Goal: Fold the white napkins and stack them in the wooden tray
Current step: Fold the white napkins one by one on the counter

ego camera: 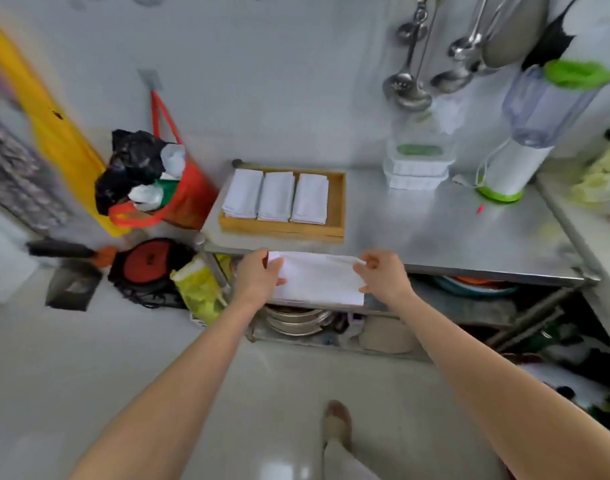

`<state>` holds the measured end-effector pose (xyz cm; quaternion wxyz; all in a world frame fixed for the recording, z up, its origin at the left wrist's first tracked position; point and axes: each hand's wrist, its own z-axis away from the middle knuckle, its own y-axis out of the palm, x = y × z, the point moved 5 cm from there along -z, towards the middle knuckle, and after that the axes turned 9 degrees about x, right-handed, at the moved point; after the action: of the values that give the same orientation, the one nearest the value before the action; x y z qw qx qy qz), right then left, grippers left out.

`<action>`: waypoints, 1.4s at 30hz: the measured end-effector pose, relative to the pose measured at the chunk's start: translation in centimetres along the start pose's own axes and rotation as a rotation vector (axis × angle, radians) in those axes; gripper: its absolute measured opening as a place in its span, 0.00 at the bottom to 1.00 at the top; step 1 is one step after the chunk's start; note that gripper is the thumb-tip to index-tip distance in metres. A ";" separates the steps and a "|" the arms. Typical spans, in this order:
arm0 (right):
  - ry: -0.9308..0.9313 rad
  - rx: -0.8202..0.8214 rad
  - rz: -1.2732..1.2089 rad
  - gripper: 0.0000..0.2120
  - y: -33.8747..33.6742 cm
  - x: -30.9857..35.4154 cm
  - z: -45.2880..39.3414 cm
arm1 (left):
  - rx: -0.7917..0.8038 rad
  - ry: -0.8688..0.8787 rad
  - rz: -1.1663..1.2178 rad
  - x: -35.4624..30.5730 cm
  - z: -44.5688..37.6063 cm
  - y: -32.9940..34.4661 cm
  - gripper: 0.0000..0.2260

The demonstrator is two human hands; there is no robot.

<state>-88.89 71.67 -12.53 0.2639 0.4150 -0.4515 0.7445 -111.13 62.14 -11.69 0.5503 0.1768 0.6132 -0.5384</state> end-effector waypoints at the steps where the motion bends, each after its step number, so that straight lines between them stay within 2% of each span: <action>1: -0.019 0.017 0.025 0.06 0.9 1.1 -2.3 | -0.028 -0.012 0.012 0.2 -1.7 -1.2 0.17; 5: -0.059 0.109 0.124 0.04 4.4 5.4 -10.5 | -0.099 -0.070 0.033 0.7 -8.8 -5.6 0.05; 8: -0.045 0.186 0.146 0.02 7.0 8.0 -15.6 | -0.192 -0.079 0.016 0.2 -14.0 -9.0 0.07; 12: 0.008 0.151 0.149 0.03 9.0 9.7 -20.3 | -0.190 -0.060 -0.090 -0.7 -20.3 -11.1 0.07; 17: 0.136 -0.002 0.067 0.01 8.7 8.6 -24.5 | 0.013 0.076 -0.360 -2.6 -29.5 -9.0 0.06; 23: 0.394 -0.308 -0.123 0.06 6.6 6.4 -24.5 | 0.344 0.304 -0.436 -7.8 -37.6 -2.1 0.09; 28: 0.542 -0.488 -0.244 0.05 6.1 4.7 -23.4 | 0.565 0.446 -0.529 -10.4 -39.5 4.2 0.12; 32: 0.603 -0.551 -0.347 0.08 7.3 3.5 -23.2 | 0.693 0.507 -0.566 -10.1 -39.6 7.8 0.12; 36: 0.656 -0.566 -0.390 0.03 8.8 2.4 -23.8 | 0.746 0.521 -0.611 -9.0 -40.1 9.6 0.13; 42: 0.714 -0.525 -0.195 0.02 10.2 1.5 -24.4 | 0.866 0.527 -0.800 -6.2 -40.4 11.3 0.21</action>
<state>-106.71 88.82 -21.87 0.5683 0.0920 -0.4643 0.6730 -119.45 103.07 -19.05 0.0169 0.2667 0.4734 -0.8393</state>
